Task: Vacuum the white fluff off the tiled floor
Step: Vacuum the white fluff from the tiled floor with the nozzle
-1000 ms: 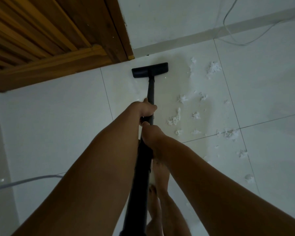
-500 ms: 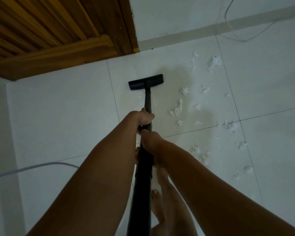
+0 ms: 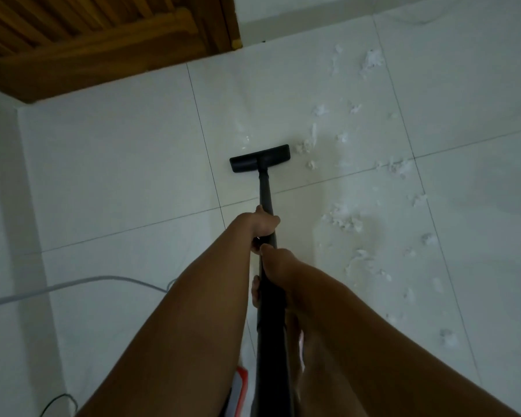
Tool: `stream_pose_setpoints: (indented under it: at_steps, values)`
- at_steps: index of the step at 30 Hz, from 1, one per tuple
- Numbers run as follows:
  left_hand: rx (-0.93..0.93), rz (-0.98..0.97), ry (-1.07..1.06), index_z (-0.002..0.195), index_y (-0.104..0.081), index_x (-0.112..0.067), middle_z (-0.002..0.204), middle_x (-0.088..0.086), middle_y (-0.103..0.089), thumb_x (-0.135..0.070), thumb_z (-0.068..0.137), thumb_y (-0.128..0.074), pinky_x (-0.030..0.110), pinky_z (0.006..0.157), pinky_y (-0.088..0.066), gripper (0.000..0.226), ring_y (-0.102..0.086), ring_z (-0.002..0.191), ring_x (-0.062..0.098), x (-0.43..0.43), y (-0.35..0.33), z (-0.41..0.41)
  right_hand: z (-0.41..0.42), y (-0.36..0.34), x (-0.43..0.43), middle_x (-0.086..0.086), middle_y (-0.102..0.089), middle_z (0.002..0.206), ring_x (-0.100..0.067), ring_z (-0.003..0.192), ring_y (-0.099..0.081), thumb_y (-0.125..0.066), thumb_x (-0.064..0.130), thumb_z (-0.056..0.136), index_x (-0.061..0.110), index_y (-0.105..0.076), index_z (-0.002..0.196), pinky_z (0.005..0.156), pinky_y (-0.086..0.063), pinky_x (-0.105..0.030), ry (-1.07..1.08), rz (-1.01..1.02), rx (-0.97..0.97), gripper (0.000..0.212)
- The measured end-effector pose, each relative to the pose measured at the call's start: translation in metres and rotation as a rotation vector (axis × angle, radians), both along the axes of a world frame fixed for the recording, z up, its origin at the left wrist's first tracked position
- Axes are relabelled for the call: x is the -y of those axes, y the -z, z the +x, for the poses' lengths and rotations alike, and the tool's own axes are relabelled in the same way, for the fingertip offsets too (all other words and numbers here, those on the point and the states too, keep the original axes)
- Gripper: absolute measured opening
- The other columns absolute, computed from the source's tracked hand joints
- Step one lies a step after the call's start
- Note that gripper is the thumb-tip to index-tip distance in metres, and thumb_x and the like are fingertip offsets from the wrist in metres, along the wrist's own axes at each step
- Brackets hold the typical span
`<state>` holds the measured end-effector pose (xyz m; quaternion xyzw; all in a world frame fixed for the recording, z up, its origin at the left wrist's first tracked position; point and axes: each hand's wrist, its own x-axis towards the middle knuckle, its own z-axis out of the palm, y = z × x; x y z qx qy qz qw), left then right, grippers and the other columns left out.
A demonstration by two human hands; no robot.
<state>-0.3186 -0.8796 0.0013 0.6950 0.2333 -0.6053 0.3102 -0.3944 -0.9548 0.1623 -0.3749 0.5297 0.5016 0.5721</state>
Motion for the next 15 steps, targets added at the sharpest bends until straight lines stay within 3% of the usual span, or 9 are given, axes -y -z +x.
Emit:
stream_pose_setpoints:
  at_steps: [3,10,13,15]
  values:
    - [-0.010,0.006,-0.031,0.165,-0.009,-0.033,0.135,0.024,-0.059,-0.033,0.107,-0.048,0.055,0.097,-0.059,0.070,-0.068,0.115,0.037,0.000,0.000,-0.033,-0.036,0.012,-0.002,-0.009,-0.046,0.061,-0.018,0.042,-0.045,-0.034,0.033,0.104,0.006,-0.051,0.118,0.042,-0.048,-0.020,0.002,0.029,-0.010,0.035]
    - [0.012,0.000,-0.039,0.165,-0.006,-0.032,0.139,0.024,-0.056,-0.032,0.107,-0.047,0.054,0.098,-0.059,0.072,-0.066,0.117,0.036,0.005,0.006,-0.100,-0.106,0.028,0.002,-0.010,-0.048,0.061,-0.017,0.031,-0.046,-0.038,0.037,0.103,0.008,-0.048,0.105,0.040,-0.050,-0.022,-0.016,0.007,0.007,0.031]
    - [0.023,0.008,-0.017,0.165,-0.004,-0.035,0.149,0.023,-0.050,-0.036,0.104,-0.049,0.056,0.100,-0.057,0.076,-0.064,0.121,0.039,0.006,0.015,-0.137,-0.143,0.038,0.001,-0.013,-0.055,0.074,-0.019,0.038,-0.052,-0.043,0.034,0.098,0.019,-0.048,0.115,0.047,-0.053,-0.029,-0.009,-0.052,0.069,0.023]
    - [0.025,0.015,0.021,0.165,-0.001,-0.036,0.159,0.020,-0.041,-0.041,0.098,-0.050,0.056,0.107,-0.052,0.083,-0.057,0.131,0.041,0.008,0.023,-0.166,-0.173,0.045,0.003,-0.014,-0.058,0.086,-0.021,0.045,-0.055,-0.043,0.031,0.097,0.022,-0.048,0.131,0.048,-0.054,-0.030,-0.013,-0.104,0.120,0.036]
